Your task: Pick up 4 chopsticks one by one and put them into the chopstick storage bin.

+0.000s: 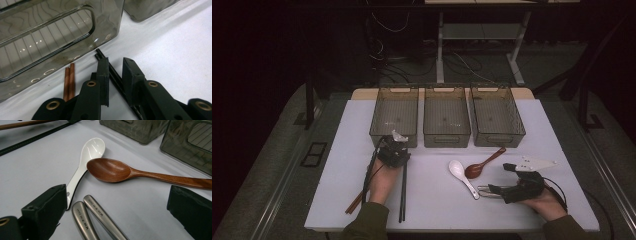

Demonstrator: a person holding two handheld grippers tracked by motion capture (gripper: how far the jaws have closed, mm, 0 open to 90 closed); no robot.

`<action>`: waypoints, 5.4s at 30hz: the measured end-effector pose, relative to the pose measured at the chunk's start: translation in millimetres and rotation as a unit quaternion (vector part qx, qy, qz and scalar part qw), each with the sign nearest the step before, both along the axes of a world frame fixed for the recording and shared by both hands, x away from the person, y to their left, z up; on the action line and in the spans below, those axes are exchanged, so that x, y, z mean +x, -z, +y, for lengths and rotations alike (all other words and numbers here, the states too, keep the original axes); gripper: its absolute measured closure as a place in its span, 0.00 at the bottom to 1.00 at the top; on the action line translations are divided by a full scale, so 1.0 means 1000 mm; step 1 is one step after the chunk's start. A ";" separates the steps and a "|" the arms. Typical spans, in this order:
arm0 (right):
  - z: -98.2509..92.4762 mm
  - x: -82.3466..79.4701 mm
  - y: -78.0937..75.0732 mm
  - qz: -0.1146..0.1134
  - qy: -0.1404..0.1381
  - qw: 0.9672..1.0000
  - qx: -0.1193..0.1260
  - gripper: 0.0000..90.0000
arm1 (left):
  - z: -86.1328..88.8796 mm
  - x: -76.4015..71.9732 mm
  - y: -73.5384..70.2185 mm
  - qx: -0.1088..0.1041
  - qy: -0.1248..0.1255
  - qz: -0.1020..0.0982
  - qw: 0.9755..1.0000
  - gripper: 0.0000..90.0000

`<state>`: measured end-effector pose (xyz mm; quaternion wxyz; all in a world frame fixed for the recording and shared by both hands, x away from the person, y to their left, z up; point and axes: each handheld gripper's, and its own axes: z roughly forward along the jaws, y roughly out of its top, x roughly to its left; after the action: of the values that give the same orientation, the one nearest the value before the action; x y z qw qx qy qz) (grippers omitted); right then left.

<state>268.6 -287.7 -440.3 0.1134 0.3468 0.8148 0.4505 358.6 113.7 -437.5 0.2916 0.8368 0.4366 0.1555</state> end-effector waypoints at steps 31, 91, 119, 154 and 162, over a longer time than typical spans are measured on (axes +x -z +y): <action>0.001 0.000 0.000 0.002 -0.001 1.000 -0.001 0.03 | -0.006 0.011 0.002 -0.010 -0.005 0.001 1.000 0.86; 0.000 -0.004 0.004 0.008 -0.010 1.000 0.004 0.03 | 0.036 -0.035 -0.022 -0.125 0.109 -0.046 0.985 0.32; -0.001 -0.005 0.003 0.001 -0.005 1.000 -0.001 0.03 | 0.111 -0.082 -0.017 -0.122 0.036 -0.077 0.989 0.35; 0.000 -0.005 0.004 -0.002 -0.006 1.000 -0.004 0.03 | 0.118 -0.074 0.003 -0.076 0.018 -0.016 0.997 0.87; 0.000 -0.005 0.004 -0.001 -0.005 1.000 -0.004 0.03 | 0.117 -0.073 0.005 -0.071 0.020 -0.014 0.997 0.88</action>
<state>263.3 -287.7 -443.8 0.1136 0.3412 0.8185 0.4480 285.4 231.2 -442.3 0.3590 0.8203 0.4259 0.1301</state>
